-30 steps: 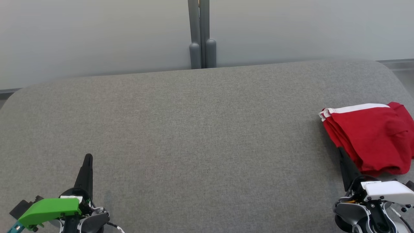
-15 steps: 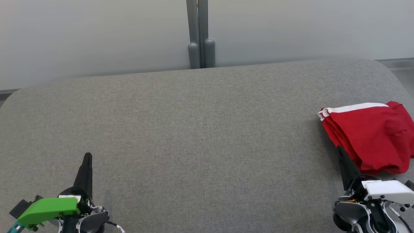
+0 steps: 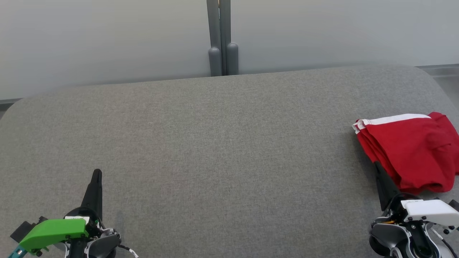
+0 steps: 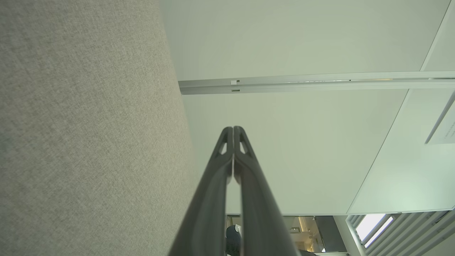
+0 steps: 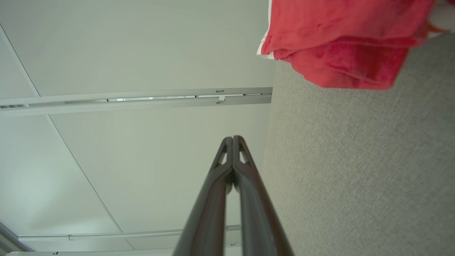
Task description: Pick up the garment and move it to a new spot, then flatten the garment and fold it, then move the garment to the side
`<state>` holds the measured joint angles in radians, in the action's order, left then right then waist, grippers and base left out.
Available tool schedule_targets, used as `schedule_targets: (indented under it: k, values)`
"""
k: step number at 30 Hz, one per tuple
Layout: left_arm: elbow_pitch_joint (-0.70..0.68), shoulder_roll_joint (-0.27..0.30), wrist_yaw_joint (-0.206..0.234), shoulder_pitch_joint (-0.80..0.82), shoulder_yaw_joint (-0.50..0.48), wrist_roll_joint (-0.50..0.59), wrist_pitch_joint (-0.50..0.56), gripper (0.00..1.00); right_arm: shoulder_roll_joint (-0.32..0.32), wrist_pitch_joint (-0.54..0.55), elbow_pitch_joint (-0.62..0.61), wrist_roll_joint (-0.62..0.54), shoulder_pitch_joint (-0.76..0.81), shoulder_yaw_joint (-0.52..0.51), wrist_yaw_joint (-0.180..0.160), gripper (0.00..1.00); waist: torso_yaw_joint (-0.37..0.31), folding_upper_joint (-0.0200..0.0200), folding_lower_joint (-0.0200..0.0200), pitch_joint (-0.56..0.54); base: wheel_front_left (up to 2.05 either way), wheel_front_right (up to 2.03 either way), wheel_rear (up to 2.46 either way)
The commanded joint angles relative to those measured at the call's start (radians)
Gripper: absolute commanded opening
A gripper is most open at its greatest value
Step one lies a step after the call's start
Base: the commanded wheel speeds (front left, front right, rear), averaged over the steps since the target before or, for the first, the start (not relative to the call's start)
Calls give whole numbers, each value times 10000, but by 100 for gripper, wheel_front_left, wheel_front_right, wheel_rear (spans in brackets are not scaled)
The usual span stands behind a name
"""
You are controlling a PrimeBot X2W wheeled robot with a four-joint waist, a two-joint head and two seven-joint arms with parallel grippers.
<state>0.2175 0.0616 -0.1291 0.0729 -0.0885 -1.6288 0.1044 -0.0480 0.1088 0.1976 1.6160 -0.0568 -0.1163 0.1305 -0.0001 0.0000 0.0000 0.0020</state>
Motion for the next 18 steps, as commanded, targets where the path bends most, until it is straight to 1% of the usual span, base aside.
schedule_targets:
  k: [1, 18]
  values:
    - [-21, 8, -28, 146, -30, -10, 45, 0, -44, 42, 4, 37, -100, 4, 4, 0, 1, 0, 0, 0, 0, 0, 0]
    - [-19, -13, -28, 149, -62, 26, 68, 0, -44, 41, 4, 37, -100, 5, 4, 0, 1, 0, 0, 0, 0, 0, 0]
